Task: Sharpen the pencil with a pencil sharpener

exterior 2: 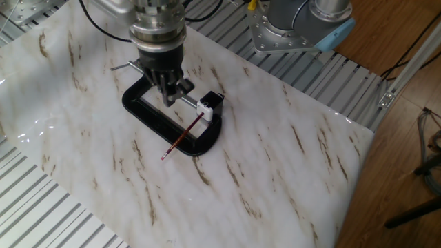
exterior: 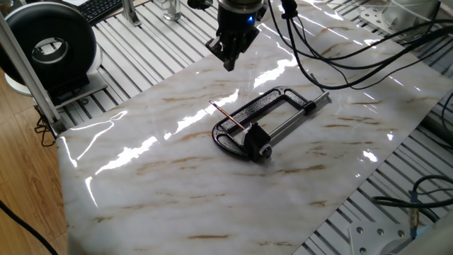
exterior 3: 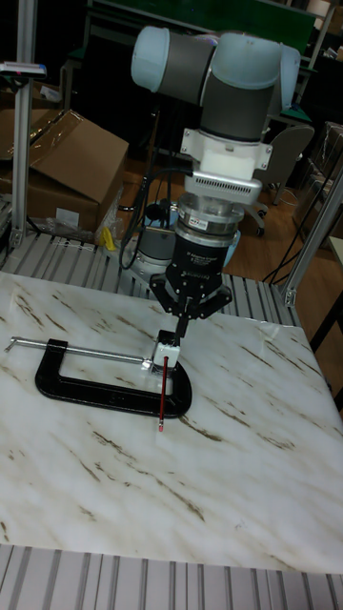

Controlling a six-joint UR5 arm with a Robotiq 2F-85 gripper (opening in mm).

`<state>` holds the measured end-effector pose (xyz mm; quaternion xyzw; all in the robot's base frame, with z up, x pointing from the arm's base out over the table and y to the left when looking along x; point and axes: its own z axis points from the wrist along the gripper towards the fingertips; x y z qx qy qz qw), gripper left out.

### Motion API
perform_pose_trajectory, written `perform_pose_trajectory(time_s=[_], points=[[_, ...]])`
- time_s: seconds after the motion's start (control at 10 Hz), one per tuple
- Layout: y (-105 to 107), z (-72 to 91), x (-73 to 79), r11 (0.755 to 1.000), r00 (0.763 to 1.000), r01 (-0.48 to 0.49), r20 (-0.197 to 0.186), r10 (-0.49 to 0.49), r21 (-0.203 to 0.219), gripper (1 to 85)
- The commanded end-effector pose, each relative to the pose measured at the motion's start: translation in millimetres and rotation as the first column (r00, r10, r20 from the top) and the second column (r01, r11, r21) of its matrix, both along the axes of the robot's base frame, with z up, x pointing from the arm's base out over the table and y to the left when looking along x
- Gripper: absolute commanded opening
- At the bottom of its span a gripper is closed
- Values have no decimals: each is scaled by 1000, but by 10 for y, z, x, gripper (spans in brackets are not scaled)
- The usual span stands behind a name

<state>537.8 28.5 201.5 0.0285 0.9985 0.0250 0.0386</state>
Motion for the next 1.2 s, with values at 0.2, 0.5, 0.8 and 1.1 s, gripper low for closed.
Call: perform_pose_trajectory(time_s=[0.2,0.5,0.8,1.1], points=[[342,128,-774,998,999,39,-18,-38,54,10],[325,-192,-969,999,999,6,36,-8,52,10],[252,-217,-984,1000,999,-6,35,5,23,10],[169,-227,-1039,1000,1000,14,13,-14,-7,10]])
